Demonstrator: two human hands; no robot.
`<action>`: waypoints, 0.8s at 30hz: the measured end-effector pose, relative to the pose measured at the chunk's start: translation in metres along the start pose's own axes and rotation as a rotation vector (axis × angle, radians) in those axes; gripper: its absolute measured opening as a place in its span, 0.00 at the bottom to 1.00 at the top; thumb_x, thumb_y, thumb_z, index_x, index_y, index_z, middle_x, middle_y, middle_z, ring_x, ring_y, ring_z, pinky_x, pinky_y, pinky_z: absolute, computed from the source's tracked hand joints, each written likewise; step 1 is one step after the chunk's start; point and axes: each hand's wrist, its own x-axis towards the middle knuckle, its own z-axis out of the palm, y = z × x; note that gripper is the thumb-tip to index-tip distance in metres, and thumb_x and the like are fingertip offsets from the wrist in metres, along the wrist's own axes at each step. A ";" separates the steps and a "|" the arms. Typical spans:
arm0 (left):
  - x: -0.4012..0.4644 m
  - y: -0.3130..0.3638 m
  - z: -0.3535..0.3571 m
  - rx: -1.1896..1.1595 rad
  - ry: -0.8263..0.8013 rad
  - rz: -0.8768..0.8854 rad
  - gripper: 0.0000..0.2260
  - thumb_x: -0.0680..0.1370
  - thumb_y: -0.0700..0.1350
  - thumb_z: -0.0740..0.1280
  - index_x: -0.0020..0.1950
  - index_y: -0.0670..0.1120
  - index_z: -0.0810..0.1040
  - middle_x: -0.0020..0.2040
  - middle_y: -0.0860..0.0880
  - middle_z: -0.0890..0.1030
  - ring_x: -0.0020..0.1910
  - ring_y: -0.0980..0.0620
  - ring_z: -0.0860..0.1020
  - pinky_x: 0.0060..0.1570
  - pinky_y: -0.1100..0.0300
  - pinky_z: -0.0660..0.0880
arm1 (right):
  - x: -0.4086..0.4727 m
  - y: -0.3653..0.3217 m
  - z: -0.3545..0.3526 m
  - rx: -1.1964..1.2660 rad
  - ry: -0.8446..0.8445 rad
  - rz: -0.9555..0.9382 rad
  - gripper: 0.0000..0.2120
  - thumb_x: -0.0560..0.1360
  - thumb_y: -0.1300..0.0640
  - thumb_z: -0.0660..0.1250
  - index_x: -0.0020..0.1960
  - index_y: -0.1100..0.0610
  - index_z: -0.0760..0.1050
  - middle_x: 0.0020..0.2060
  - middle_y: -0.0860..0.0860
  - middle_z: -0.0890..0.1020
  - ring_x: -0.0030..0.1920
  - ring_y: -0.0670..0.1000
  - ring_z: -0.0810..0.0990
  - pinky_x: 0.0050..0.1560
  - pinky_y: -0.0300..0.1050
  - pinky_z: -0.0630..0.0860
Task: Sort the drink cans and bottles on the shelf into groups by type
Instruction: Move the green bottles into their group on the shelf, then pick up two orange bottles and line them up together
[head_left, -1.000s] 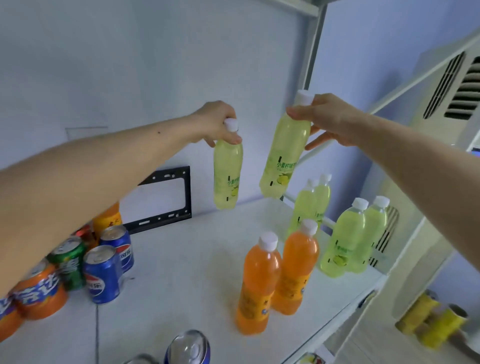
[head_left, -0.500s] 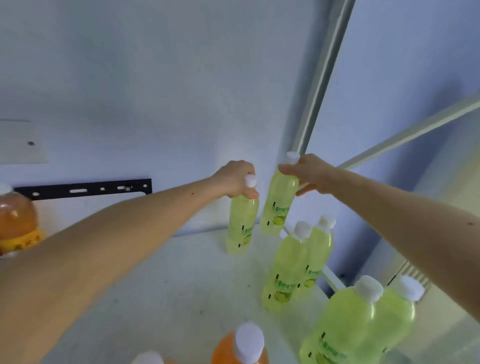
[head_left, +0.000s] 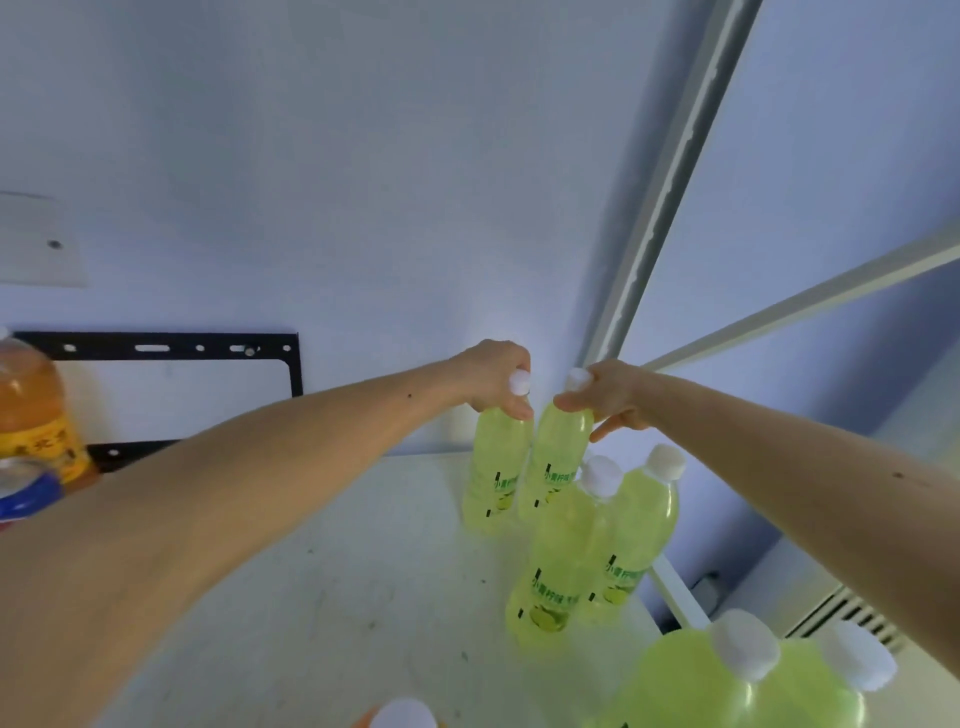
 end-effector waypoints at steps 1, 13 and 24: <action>0.000 0.000 -0.002 0.010 -0.029 0.000 0.19 0.72 0.46 0.75 0.59 0.42 0.72 0.58 0.43 0.75 0.44 0.44 0.75 0.43 0.52 0.76 | 0.000 0.001 0.001 -0.016 -0.004 0.001 0.35 0.69 0.51 0.77 0.70 0.61 0.67 0.59 0.60 0.79 0.48 0.60 0.84 0.54 0.61 0.80; -0.008 0.001 -0.010 0.370 -0.026 -0.046 0.42 0.67 0.52 0.78 0.72 0.45 0.57 0.62 0.45 0.76 0.55 0.44 0.77 0.47 0.52 0.73 | -0.037 -0.028 -0.007 -0.488 0.084 -0.087 0.33 0.69 0.56 0.77 0.68 0.65 0.66 0.60 0.58 0.76 0.56 0.58 0.78 0.52 0.50 0.79; -0.145 -0.030 -0.109 0.564 0.011 -0.231 0.27 0.72 0.56 0.73 0.67 0.49 0.70 0.63 0.52 0.75 0.60 0.50 0.73 0.55 0.52 0.73 | -0.111 -0.154 0.016 -0.958 0.138 -0.423 0.26 0.70 0.44 0.73 0.59 0.62 0.79 0.57 0.57 0.81 0.56 0.59 0.80 0.58 0.52 0.78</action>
